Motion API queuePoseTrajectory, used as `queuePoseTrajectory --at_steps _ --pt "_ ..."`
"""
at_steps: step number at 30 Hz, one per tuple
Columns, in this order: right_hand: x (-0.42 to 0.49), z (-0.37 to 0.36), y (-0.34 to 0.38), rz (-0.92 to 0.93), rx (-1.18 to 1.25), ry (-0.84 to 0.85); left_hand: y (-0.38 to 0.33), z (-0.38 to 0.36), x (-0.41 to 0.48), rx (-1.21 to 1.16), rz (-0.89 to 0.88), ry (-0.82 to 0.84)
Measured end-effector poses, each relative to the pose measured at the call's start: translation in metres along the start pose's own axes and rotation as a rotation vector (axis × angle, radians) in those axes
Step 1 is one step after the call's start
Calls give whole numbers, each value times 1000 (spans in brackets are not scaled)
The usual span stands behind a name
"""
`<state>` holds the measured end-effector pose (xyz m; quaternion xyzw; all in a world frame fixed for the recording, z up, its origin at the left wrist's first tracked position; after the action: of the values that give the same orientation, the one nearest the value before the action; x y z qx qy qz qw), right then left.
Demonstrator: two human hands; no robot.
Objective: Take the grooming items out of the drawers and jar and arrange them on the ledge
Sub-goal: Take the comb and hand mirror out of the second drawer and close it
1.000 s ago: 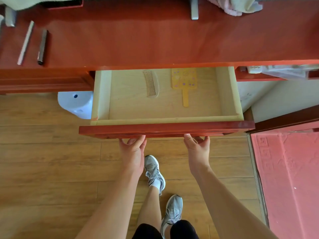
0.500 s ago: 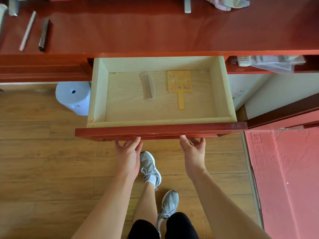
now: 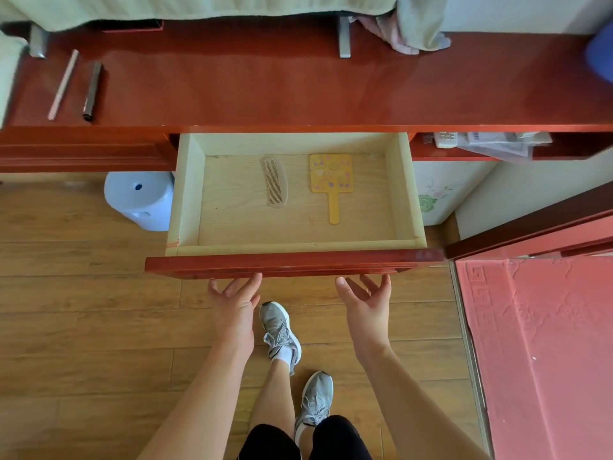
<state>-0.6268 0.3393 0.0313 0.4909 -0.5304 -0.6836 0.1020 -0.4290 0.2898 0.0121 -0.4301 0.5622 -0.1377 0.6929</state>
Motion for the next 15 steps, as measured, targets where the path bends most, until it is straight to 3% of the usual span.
queuePoseTrajectory --at_steps 6,11,15 --pt "-28 2 35 107 -83 10 -30 7 -34 206 -151 -138" --pt "-41 1 60 220 -190 23 -68 8 -56 484 -543 -89" --pt "-37 -12 85 264 -248 59 -100 -1 -57 631 -686 -13"
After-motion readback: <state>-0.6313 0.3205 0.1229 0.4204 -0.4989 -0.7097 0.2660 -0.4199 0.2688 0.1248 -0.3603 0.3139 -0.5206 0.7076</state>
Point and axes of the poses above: each hand's wrist, its own x-axis towards the middle knuckle, its own z-axis out of the back of the hand, y = z × x, the point moved 1 cm from there along x, towards the middle knuckle, and after that the axes turned 8 degrees about x, right-handed, at the moved point
